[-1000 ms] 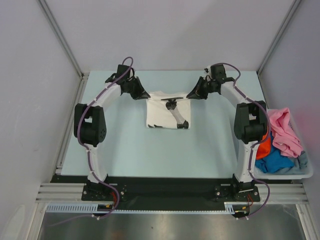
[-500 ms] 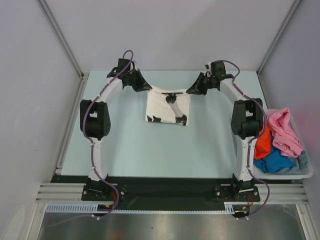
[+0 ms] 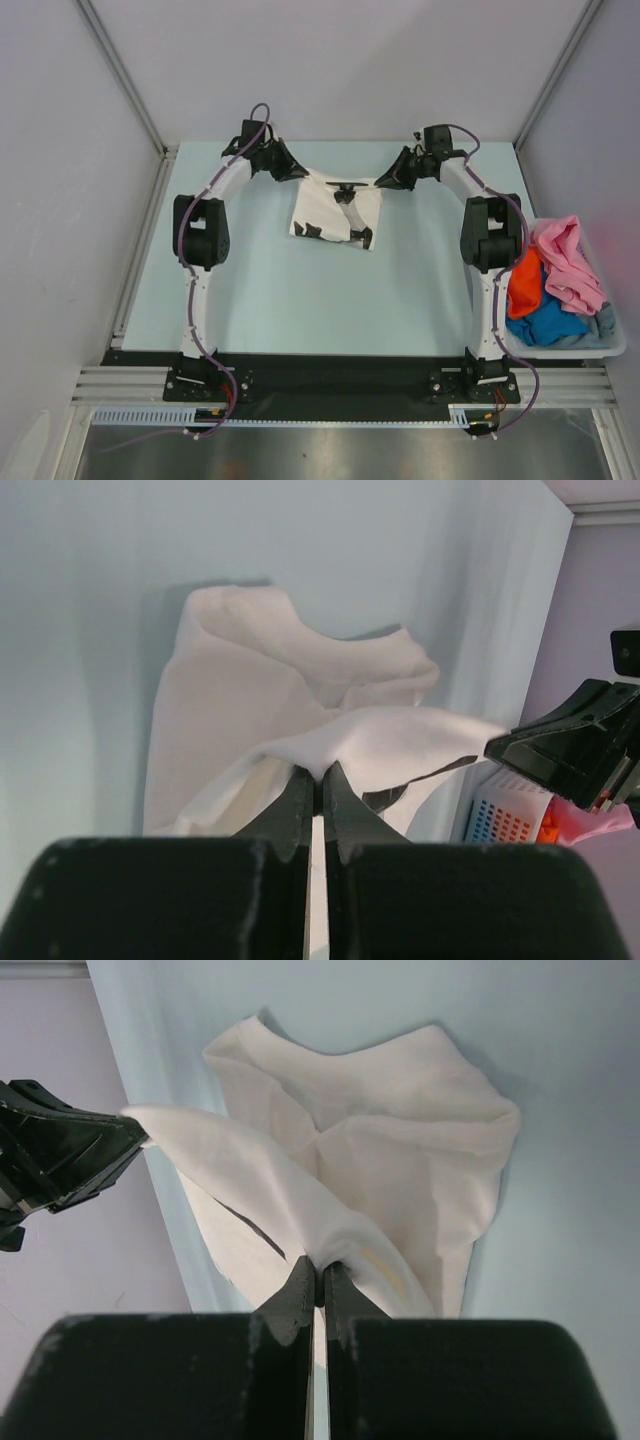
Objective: Fold and stack the t-shirts
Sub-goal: Fold the tshirt
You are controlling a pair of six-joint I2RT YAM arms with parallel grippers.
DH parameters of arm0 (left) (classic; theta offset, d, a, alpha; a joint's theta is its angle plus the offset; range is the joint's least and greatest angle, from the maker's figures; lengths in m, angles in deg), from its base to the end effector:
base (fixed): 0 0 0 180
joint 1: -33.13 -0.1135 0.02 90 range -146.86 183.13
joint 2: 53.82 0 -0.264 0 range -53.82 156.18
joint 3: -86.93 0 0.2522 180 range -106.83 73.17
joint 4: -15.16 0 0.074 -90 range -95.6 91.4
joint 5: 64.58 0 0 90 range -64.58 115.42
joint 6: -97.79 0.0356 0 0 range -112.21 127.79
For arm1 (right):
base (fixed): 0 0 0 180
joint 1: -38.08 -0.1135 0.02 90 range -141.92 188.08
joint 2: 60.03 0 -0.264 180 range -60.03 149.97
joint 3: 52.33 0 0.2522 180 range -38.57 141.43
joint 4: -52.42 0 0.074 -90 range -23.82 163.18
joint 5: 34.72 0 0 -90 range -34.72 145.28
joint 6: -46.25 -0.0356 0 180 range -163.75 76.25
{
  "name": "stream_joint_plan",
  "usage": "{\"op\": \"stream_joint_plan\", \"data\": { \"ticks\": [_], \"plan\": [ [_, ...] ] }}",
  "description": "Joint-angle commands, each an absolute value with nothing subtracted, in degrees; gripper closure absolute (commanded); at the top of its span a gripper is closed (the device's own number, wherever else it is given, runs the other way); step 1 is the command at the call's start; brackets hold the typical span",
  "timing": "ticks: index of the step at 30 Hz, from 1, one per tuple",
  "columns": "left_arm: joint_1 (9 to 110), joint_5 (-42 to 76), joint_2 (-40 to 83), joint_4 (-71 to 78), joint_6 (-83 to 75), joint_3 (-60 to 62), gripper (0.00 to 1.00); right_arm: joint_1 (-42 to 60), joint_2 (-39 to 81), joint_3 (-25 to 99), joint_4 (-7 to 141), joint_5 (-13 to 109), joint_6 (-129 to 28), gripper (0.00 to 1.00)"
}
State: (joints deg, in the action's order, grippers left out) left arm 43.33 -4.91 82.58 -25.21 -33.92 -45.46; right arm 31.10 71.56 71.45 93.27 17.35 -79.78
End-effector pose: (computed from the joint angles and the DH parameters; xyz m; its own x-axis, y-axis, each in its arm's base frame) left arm 0.5259 -0.1129 0.2047 -0.8519 -0.4302 -0.2986 -0.0787 0.6689 -0.7392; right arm 0.5061 0.0840 0.2000 -0.8961 0.3577 -0.2627 0.0349 0.6469 0.7618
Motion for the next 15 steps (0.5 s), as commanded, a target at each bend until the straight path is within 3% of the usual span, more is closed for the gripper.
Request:
{"op": "stream_joint_plan", "data": {
  "ticks": [1,15],
  "plan": [
    [42.7,-7.1,83.1,-18.6,-35.8,-49.1,0.97,31.7,72.2,74.1,90.7,16.7,-80.9,1.0],
    [42.7,-9.7,90.7,-7.0,-42.6,-55.5,0.98,32.5,75.2,75.6,88.2,17.6,-83.1,1.0]
  ]
}}
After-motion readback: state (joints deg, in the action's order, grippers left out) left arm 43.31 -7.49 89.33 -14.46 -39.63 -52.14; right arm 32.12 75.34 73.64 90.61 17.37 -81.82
